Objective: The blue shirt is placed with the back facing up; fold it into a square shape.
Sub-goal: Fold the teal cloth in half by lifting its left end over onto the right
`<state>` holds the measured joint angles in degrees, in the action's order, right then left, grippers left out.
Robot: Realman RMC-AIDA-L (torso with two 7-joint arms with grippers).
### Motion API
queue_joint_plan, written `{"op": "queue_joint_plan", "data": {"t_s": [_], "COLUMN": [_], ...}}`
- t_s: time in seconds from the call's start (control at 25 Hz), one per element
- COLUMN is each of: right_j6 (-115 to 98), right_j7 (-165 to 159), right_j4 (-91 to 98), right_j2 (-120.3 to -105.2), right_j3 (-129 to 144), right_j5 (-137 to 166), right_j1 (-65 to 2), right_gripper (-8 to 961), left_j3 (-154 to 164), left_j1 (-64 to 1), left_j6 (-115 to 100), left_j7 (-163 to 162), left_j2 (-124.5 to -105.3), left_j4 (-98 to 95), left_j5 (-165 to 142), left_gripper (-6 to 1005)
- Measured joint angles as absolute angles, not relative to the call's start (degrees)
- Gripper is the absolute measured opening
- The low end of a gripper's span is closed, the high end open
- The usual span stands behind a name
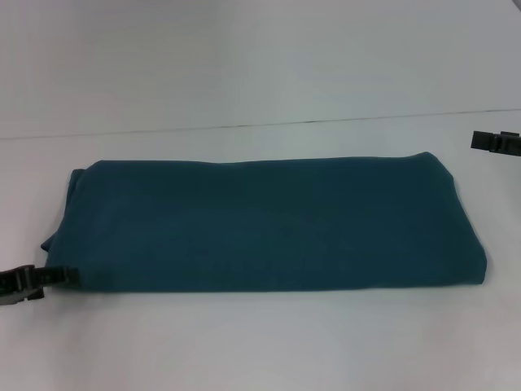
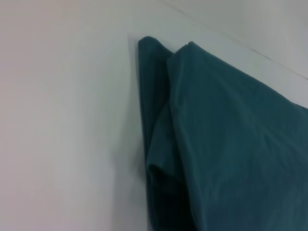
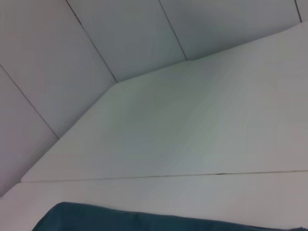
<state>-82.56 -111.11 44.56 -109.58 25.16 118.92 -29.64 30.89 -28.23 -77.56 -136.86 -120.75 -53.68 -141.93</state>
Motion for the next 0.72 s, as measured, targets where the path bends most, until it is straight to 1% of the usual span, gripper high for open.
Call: {"op": "queue_joint_plan", "data": {"t_s": [0.4,0.72], "right_j6": [-83.3,-83.4], "right_j7": [-111.2,-111.2], "right_j4": [44.6,44.6], "right_j2": [-109.58,-109.58], "right_j3": [24.7,24.5], "right_j5": [118.7,118.6], "right_j1": [-29.5,-29.4], "right_gripper": [899,900], "left_j3": [32.4,32.7], "left_j1": [-30.6,-31.3], "left_j6": [-73.7,-73.3], "left_j7": [-136.9,-136.9], "left_j2": [-120.06,-119.91], "left_j4": [-50.2,-50.1], "left_j5": [-142.7,-142.7], "left_gripper": [806,805]}}
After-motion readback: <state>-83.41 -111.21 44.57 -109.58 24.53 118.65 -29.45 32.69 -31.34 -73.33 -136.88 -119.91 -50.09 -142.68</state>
